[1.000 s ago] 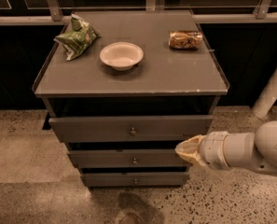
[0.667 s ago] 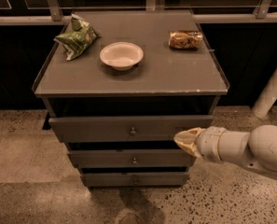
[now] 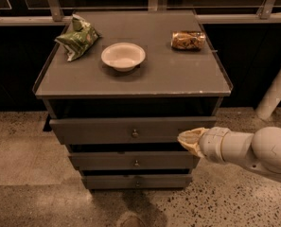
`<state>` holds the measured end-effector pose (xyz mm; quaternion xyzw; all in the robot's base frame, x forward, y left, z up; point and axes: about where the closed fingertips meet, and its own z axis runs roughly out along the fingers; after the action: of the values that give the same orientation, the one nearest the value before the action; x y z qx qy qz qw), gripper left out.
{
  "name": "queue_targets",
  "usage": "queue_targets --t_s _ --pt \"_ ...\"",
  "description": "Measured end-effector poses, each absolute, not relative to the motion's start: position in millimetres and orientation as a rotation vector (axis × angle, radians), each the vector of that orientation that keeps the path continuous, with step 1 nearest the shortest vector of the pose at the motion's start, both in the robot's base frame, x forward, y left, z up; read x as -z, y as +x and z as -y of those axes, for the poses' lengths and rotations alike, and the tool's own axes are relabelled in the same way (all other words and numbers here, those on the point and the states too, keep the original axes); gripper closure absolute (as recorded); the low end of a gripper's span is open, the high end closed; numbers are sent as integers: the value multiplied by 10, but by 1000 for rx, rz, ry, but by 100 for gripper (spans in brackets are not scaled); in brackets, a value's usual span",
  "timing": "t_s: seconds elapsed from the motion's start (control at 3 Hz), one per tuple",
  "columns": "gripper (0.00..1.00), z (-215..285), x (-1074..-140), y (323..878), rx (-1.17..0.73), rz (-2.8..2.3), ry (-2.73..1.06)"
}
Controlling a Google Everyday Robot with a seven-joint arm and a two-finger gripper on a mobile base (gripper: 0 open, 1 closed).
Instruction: Open top drawer
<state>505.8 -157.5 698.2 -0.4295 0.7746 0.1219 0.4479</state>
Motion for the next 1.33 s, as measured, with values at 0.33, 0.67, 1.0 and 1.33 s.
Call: queue_targets --t_s 0.33,0.67,1.0,1.33 --pt "100 1612 -6995 5133 -271 -1916 -1023" --pt "100 1815 -7031 5417 -201 -1893 -946" --pt "100 2053 -7030 5739 -145 -1885 -893" --pt "100 2239 -6961 6031 -122 -1883 -845"
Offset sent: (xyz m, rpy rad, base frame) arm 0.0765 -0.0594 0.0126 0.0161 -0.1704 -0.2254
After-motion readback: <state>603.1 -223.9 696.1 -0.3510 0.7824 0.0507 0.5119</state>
